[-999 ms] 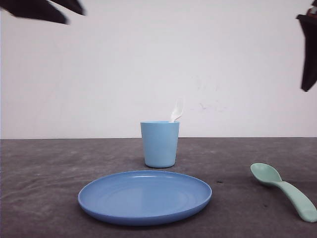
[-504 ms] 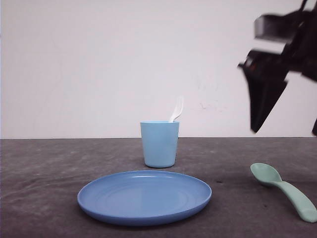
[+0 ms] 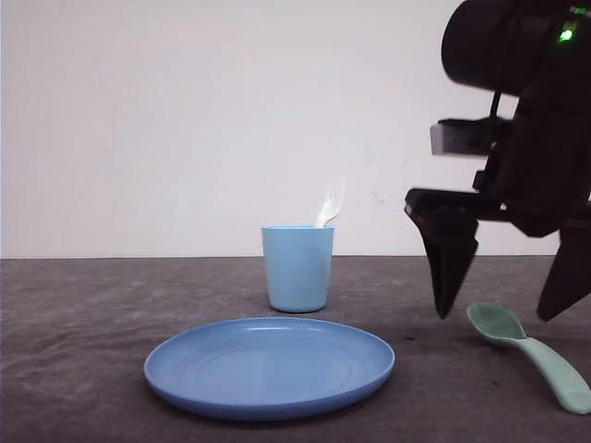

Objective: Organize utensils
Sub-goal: 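Lower the right gripper onto the mint-green spoon and close on it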

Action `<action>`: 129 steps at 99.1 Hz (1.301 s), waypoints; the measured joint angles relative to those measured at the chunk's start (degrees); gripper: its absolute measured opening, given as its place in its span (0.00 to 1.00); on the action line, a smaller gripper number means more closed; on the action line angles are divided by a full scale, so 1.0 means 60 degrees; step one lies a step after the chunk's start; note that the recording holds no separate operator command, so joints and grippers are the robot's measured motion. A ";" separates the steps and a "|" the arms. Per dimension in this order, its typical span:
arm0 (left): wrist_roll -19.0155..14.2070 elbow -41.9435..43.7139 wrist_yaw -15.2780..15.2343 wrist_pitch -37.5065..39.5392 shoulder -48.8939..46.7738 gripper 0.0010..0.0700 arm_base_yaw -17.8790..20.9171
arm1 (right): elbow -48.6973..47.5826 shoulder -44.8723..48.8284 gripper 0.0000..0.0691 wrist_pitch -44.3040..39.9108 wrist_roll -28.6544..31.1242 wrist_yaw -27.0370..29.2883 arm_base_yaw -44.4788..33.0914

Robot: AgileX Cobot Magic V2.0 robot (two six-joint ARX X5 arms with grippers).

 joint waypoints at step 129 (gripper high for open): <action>0.0004 0.0000 0.0000 0.0018 0.0000 0.33 0.0000 | 0.0000 0.0641 0.62 0.0404 -0.0058 0.0466 0.0106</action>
